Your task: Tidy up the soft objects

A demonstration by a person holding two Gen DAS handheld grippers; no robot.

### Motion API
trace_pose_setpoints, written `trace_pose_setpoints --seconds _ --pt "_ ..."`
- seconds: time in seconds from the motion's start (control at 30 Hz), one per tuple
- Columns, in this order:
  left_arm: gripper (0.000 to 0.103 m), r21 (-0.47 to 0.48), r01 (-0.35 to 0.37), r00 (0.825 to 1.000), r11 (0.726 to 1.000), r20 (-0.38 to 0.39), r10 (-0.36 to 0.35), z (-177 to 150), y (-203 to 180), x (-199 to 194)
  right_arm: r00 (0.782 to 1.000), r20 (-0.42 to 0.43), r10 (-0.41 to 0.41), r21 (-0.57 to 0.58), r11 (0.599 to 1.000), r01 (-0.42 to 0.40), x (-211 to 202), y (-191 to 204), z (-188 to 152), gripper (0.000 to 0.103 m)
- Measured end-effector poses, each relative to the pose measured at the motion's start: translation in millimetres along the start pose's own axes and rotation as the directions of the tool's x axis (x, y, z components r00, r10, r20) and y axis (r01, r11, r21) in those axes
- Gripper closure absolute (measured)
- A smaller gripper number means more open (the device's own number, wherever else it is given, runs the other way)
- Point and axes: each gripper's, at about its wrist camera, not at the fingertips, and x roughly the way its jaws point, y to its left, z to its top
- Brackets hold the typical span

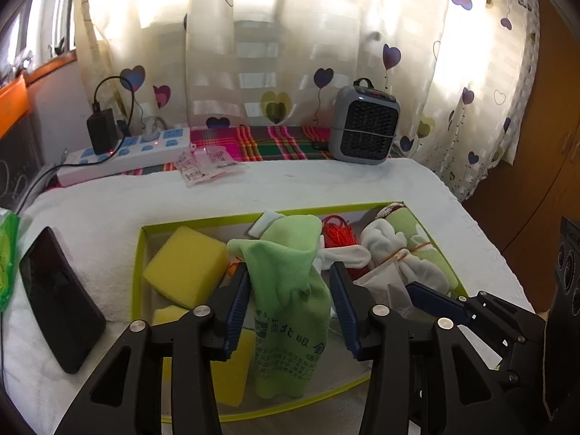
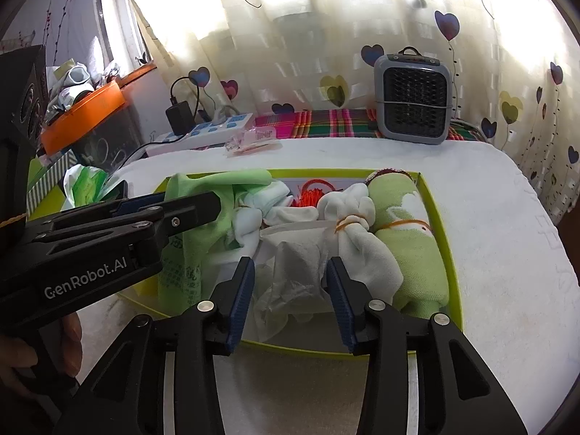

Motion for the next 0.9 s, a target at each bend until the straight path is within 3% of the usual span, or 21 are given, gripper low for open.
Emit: trace_pose_setpoints --seconds 0.4,0.9 --pt "0.059 -0.002 -0.011 1.000 1.000 0.000 0.011 -6 0 -12 1.000 0.005 -0.016 0.002 1.000 0.016 -10 2 -6 0.052" --pt "0.058 0.018 -0.063 0.998 0.998 0.016 0.062 -26 -7 -43 0.999 0.032 -0.028 -0.002 1.000 0.028 -36 4 -20 0.051"
